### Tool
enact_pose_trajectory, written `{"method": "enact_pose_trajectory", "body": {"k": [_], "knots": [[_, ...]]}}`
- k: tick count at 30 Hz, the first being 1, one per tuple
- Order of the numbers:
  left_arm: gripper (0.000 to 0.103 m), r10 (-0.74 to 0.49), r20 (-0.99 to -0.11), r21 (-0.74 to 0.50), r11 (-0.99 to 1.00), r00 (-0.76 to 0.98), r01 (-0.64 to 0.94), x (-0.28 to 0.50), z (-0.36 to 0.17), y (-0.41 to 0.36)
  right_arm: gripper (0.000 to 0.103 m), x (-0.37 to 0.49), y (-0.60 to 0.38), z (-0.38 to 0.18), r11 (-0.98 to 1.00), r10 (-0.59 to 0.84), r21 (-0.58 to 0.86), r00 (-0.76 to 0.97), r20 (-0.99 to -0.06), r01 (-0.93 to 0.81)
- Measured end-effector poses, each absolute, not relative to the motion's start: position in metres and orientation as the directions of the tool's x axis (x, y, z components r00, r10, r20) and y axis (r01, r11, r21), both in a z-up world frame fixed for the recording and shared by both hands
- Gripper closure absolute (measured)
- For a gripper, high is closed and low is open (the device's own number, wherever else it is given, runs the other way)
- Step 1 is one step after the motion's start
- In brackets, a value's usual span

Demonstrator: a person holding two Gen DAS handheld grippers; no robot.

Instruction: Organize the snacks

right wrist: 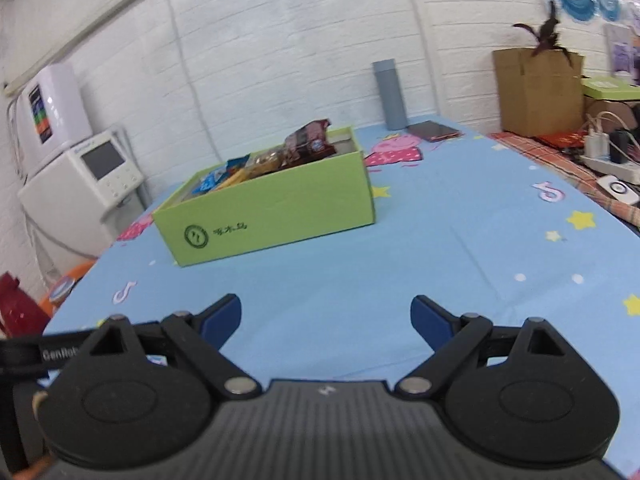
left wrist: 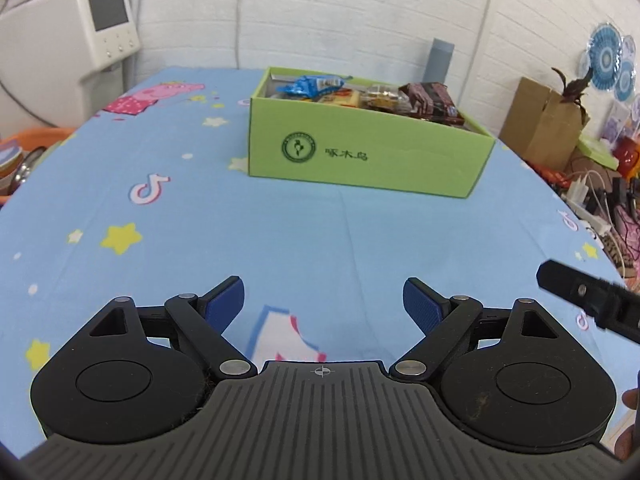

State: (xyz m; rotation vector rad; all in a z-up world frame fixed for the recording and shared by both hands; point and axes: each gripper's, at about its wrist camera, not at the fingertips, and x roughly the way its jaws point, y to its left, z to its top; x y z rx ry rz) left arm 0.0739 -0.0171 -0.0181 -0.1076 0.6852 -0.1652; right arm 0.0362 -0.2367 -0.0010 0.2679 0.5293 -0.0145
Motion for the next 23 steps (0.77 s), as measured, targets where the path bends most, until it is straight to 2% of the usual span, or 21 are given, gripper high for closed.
{"method": "enact_pose_trajectory", "body": {"k": [4, 6, 10, 16, 20, 23], "knots": [[0.025, -0.195, -0.61, -0.114, 0.981, 0.768, 0.158, 0.047, -0.02, -0.025, 0.011, 0.015, -0.224, 0.003, 0.977, -0.05, 0.153, 0.862, -0.505, 0.147], [0.024, -0.202, -0.612, -0.111, 0.979, 0.765, 0.169, 0.036, -0.021, -0.027, 0.011, 0.002, -0.223, 0.003, 0.973, -0.077, 0.153, 0.869, -0.488, 0.172], [0.023, -0.232, -0.607, -0.124, 0.972, 0.76, 0.197, 0.013, -0.025, -0.029, 0.011, -0.02, -0.229, 0.001, 0.951, -0.052, 0.244, 0.878, -0.475, 0.188], [0.023, -0.248, -0.604, -0.137, 0.968, 0.758, 0.208, -0.013, -0.034, -0.027, 0.011, -0.036, -0.221, -0.009, 0.956, -0.031, 0.232, 0.846, -0.532, 0.18], [0.036, -0.265, -0.587, -0.153, 0.964, 0.765, 0.217, -0.028, -0.035, -0.021, 0.011, -0.05, -0.216, -0.013, 0.958, -0.019, 0.231, 0.842, -0.54, 0.17], [0.036, -0.275, -0.573, -0.175, 0.961, 0.772, 0.213, -0.035, -0.03, -0.017, 0.011, -0.059, -0.211, -0.01, 0.961, -0.032, 0.216, 0.848, -0.528, 0.171]]}}
